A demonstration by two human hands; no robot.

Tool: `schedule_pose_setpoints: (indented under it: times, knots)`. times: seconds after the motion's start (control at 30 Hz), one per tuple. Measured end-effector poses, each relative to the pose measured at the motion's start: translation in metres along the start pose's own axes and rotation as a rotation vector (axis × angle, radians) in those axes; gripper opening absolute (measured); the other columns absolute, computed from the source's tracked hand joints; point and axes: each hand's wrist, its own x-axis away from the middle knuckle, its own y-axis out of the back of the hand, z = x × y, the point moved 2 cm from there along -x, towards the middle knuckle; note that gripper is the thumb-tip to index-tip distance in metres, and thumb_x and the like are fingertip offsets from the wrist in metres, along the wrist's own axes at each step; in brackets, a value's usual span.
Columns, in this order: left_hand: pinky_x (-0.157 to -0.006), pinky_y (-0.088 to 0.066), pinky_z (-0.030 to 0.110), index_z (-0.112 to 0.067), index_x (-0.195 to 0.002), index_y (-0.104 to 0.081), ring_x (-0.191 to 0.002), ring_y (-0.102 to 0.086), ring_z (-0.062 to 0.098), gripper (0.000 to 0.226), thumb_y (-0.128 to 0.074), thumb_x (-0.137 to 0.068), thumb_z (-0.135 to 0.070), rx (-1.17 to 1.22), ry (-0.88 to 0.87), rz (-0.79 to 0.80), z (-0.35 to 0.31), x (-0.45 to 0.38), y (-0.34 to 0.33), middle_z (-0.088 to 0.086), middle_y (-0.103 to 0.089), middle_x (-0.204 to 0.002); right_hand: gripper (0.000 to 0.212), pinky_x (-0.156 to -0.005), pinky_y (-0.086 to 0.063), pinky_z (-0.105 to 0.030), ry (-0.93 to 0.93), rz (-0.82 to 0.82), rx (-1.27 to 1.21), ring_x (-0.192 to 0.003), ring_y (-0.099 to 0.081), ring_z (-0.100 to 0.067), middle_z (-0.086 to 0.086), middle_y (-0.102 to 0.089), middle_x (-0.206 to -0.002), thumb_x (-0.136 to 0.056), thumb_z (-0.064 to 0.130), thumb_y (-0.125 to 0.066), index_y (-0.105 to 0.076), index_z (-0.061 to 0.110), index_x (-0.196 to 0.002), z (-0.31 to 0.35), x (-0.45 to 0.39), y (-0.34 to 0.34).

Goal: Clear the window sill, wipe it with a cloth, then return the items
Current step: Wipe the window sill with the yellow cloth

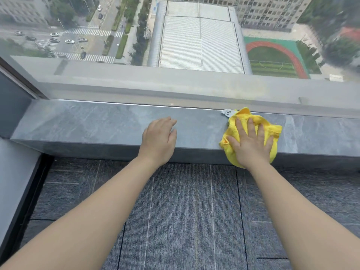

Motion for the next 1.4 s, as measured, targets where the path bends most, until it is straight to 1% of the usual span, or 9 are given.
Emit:
schedule_pose_setpoints:
  times: [0.2,0.3,0.57,0.67,0.77,0.87,1.1,1.27,1.4]
  knots:
    - [-0.11,-0.021,0.039,-0.011,-0.126,-0.046,-0.131,-0.035,0.026,0.055,-0.025,-0.08,-0.033,-0.039,0.021,0.008,-0.004,-0.002,-0.007,0.009,-0.047,-0.139,0.077,-0.109,0.007,-0.065,-0.291,-0.068,-0.139,-0.144,0.013,-0.037,-0.009,0.011,-0.158,-0.087,0.064,-0.025,0.003,0.024,-0.147,0.023,-0.019,-0.002]
    - [-0.111,-0.021,0.04,-0.011,-0.126,-0.046,-0.132,-0.035,0.026,0.053,-0.025,-0.083,-0.034,-0.06,0.048,0.012,-0.006,-0.002,-0.011,0.009,-0.046,-0.139,0.082,-0.108,0.006,-0.067,-0.303,-0.083,-0.16,-0.143,0.012,-0.041,-0.016,0.01,-0.157,-0.087,0.063,-0.026,0.003,0.016,-0.148,0.035,-0.028,-0.001]
    - [-0.112,-0.022,0.042,-0.011,-0.126,-0.047,-0.133,-0.033,0.028,0.055,-0.027,-0.08,-0.032,-0.036,0.01,0.046,-0.053,-0.015,-0.045,0.011,-0.044,-0.141,0.06,-0.115,0.008,-0.053,0.324,-0.055,0.073,-0.147,0.008,-0.025,0.002,0.008,-0.159,-0.092,0.055,-0.02,0.0,0.037,-0.146,-0.004,-0.017,0.0]
    - [-0.111,-0.02,0.039,-0.012,-0.127,-0.046,-0.133,-0.032,0.028,0.056,-0.026,-0.08,-0.033,-0.066,-0.02,0.047,-0.068,-0.019,-0.054,0.009,-0.044,-0.142,0.066,-0.115,0.01,-0.043,0.424,-0.072,0.113,-0.147,0.004,-0.021,0.007,0.001,-0.16,-0.08,0.062,-0.001,-0.005,0.043,-0.144,-0.04,-0.015,0.003]
    - [-0.11,-0.02,0.038,-0.013,-0.128,-0.045,-0.133,-0.031,0.027,0.055,-0.026,-0.081,-0.034,-0.09,-0.037,0.054,-0.078,-0.022,-0.061,0.008,-0.043,-0.142,0.077,-0.115,0.008,-0.045,0.301,-0.095,0.089,-0.147,0.002,-0.022,0.007,-0.002,-0.159,-0.071,0.063,0.006,-0.008,0.044,-0.143,-0.084,-0.019,0.008]
    - [-0.11,-0.02,0.039,-0.014,-0.128,-0.045,-0.134,-0.03,0.027,0.053,-0.027,-0.082,-0.034,-0.114,-0.04,0.07,-0.086,-0.025,-0.071,0.007,-0.042,-0.143,0.064,-0.113,0.008,-0.056,0.074,-0.08,0.049,-0.146,0.008,-0.027,0.004,0.003,-0.16,-0.087,0.063,-0.016,-0.006,0.039,-0.145,-0.106,-0.027,0.016]
    - [-0.11,-0.019,0.038,-0.016,-0.128,-0.045,-0.135,-0.027,0.025,0.056,-0.024,-0.078,-0.034,-0.168,0.028,0.167,-0.103,-0.016,-0.073,0.004,-0.04,-0.144,0.079,-0.106,0.009,-0.069,-0.267,-0.021,-0.143,-0.142,0.015,-0.041,-0.012,0.013,-0.158,-0.087,0.062,-0.026,0.004,0.021,-0.147,-0.061,-0.048,0.021]
    - [-0.111,-0.019,0.038,-0.016,-0.129,-0.042,-0.136,-0.027,0.025,0.059,-0.024,-0.077,-0.034,-0.186,0.037,0.209,-0.102,-0.019,-0.066,0.004,-0.038,-0.145,0.081,-0.108,0.008,-0.068,-0.276,-0.016,-0.172,-0.142,0.014,-0.042,-0.017,0.013,-0.157,-0.089,0.059,-0.027,0.004,0.013,-0.147,-0.04,-0.052,0.02]
    - [-0.109,-0.021,0.037,-0.016,-0.129,-0.043,-0.135,-0.029,0.026,0.059,-0.024,-0.077,-0.035,-0.185,-0.056,0.232,-0.108,-0.043,-0.077,0.005,-0.038,-0.145,0.074,-0.109,0.008,-0.065,-0.11,-0.055,-0.096,-0.144,0.01,-0.039,-0.014,0.009,-0.158,-0.091,0.055,-0.024,0.003,0.016,-0.148,-0.046,-0.045,0.016]
